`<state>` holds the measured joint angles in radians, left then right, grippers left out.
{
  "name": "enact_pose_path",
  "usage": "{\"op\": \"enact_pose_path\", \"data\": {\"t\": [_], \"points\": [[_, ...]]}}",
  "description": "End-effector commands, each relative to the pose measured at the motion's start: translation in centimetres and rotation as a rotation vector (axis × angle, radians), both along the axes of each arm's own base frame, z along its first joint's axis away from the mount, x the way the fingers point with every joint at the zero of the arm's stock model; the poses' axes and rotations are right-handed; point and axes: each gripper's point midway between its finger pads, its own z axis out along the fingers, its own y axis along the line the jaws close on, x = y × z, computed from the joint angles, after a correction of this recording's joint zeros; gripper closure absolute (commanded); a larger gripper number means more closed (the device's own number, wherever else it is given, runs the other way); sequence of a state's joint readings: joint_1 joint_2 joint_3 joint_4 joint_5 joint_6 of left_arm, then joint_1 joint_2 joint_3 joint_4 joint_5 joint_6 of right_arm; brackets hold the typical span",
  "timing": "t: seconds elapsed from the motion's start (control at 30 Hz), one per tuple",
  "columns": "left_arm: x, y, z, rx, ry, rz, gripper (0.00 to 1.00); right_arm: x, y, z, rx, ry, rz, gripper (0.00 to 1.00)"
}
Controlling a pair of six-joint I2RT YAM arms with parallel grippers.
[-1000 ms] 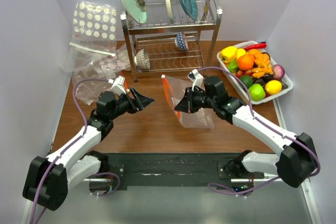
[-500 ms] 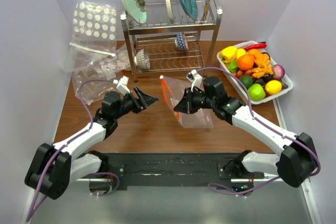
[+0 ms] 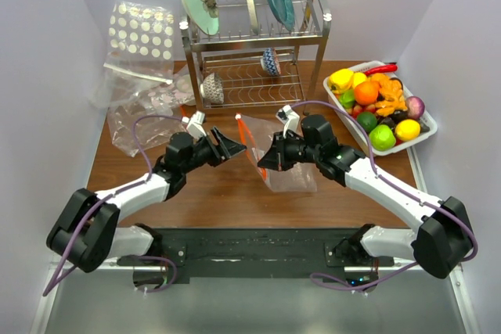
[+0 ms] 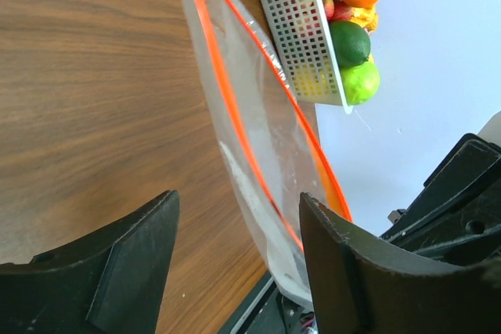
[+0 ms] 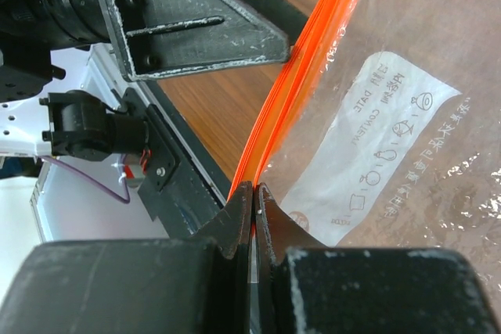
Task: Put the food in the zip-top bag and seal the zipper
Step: Open the zipper of the food storage bag.
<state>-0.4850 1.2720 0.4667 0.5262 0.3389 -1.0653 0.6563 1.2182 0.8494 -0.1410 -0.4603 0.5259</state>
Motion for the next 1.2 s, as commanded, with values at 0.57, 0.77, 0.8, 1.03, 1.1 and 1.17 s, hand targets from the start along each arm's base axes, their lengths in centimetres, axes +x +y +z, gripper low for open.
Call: {"op": "enact_pose_path", "data": {"t": [0.57, 0.77, 0.8, 1.03, 1.1, 1.17], "points": [[2.9, -2.1, 7.2, 0.129, -0.292, -0.016, 1.00, 0.7, -0.8, 3.0, -0.067, -0.142, -0.021, 0.51], [2.1, -2.6, 10.0, 0.280, -0.371, -0.035, 1.00, 2.2, -1.5, 6.1, -0.112, -0.208, -0.073, 0.39], [2.0, -2.7, 10.1, 0.296, -0.374, -0.036, 1.00, 2.3, -1.5, 6.6, -0.117, -0.219, -0.078, 0.39], [1.2, -3.8, 10.8, 0.460, -0.370, -0.042, 1.00, 4.0, -2.4, 9.2, -0.165, -0.302, -0.168, 0.44], [1.2, -3.7, 10.7, 0.498, -0.363, -0.032, 1.00, 4.8, -2.7, 8.9, -0.212, -0.302, -0.202, 0.50], [1.0, -4.0, 11.1, 0.521, -0.371, -0.028, 1.00, 5.4, -3.2, 8.8, -0.266, -0.307, -0.245, 0.56]]}}
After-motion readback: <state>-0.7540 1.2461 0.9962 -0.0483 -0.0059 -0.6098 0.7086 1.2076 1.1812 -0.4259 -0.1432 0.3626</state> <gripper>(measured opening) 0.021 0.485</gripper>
